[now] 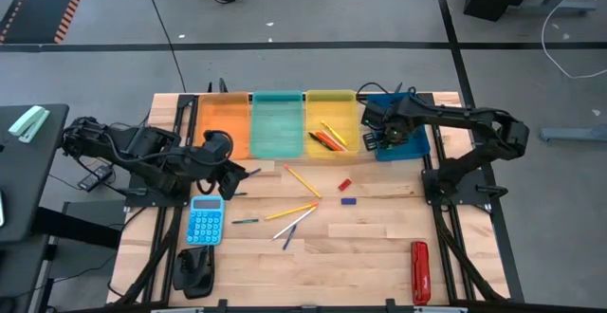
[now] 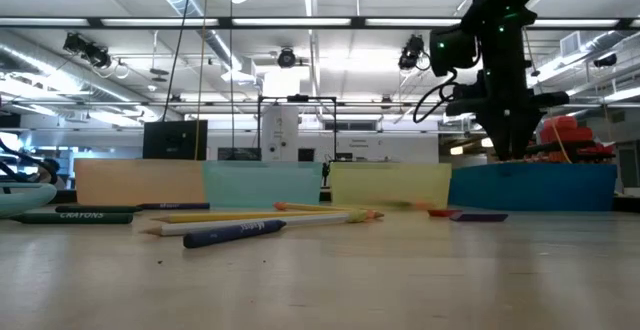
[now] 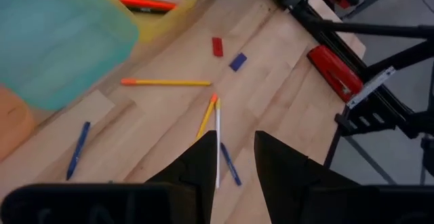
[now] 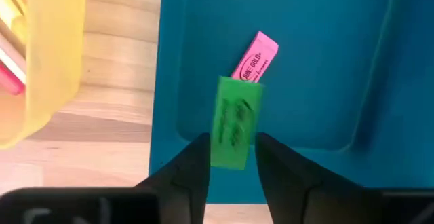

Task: Sort crayons/erasers/pens/pencils in bins
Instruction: Put the green eraser into the blue bin, then put the red eraser into the blue bin, then put the blue eraser into the blue bin

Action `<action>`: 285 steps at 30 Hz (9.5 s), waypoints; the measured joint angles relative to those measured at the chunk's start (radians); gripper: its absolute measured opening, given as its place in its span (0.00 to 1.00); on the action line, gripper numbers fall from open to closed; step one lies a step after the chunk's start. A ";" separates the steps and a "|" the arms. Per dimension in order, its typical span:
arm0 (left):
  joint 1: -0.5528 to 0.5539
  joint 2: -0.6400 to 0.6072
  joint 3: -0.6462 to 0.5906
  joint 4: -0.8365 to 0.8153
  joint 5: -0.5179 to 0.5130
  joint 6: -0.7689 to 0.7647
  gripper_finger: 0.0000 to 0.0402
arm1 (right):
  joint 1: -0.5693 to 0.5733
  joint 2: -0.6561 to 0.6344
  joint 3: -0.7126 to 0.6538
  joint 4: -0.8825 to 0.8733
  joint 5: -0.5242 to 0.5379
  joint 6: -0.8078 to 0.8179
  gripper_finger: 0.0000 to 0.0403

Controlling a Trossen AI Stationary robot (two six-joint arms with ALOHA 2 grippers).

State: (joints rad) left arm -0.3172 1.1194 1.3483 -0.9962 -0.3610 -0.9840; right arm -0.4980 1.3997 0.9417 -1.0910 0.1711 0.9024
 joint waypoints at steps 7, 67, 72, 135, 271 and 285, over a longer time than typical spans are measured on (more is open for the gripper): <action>0.000 0.000 0.000 0.001 -0.036 0.001 0.27 | 0.000 -0.002 0.000 0.011 0.000 -0.012 0.41; -0.001 0.000 0.000 -0.003 -0.005 0.106 0.27 | 0.482 0.428 0.149 0.401 -0.152 -1.238 0.42; -0.001 0.000 0.000 -0.004 -0.005 0.103 0.27 | 0.455 0.429 0.147 0.391 -0.135 -1.279 0.42; -0.001 -0.001 0.000 -0.011 -0.003 0.078 0.27 | -0.195 0.031 0.272 0.007 0.068 -0.177 0.09; 0.000 -0.001 0.000 0.050 0.003 0.079 0.27 | 0.630 0.160 -0.068 0.569 -0.208 -0.459 0.22; 0.000 0.000 0.000 0.040 -0.004 0.109 0.27 | 0.455 -0.176 -0.068 0.117 0.137 -0.070 0.22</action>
State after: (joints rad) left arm -0.3176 1.1191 1.3483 -0.9562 -0.3645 -0.8749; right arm -0.0428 1.2233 0.8742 -0.9743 0.3079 0.8322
